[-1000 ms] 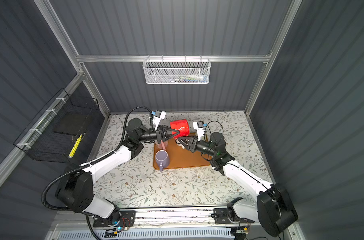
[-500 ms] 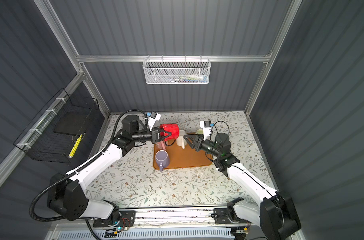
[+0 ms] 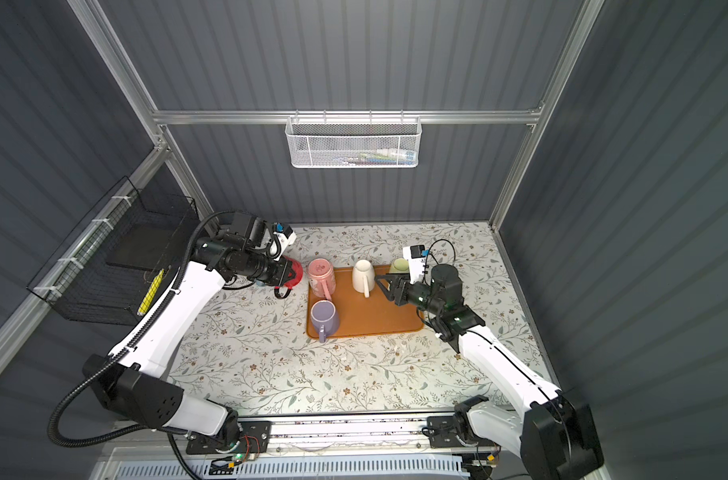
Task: Turn the mug right side up
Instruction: Place the mug at the top-left of the table.
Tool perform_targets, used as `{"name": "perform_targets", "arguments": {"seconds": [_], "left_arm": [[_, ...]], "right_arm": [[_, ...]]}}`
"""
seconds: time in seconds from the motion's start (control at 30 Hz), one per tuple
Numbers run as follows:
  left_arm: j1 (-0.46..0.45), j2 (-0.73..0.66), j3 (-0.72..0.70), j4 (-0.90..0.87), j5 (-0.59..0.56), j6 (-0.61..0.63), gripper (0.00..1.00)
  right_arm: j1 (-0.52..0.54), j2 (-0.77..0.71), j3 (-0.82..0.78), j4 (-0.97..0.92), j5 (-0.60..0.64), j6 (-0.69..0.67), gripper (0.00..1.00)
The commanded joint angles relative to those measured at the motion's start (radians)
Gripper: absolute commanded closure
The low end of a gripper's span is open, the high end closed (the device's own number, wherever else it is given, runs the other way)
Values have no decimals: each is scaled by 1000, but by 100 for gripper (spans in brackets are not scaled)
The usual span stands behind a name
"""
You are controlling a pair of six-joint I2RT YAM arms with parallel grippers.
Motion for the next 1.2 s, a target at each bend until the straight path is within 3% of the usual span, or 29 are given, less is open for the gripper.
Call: {"name": "perform_targets", "arguments": {"seconds": [0.0,0.37,0.73,1.17], "left_arm": [[61,41,7,-145,-119,63,100],[93,224,38,-148,-284,59,100],[231,236,-88,-4,-301,40,100],[282,391,34,51,-279,73,100]], "right_arm": [[-4,29,15,2,-12,-24,50],[-4,48,-4,40,-34,-41,50],[-4,43,-19,35,-30,-59,50],[-4,33,-18,18,-24,-50,50]]}}
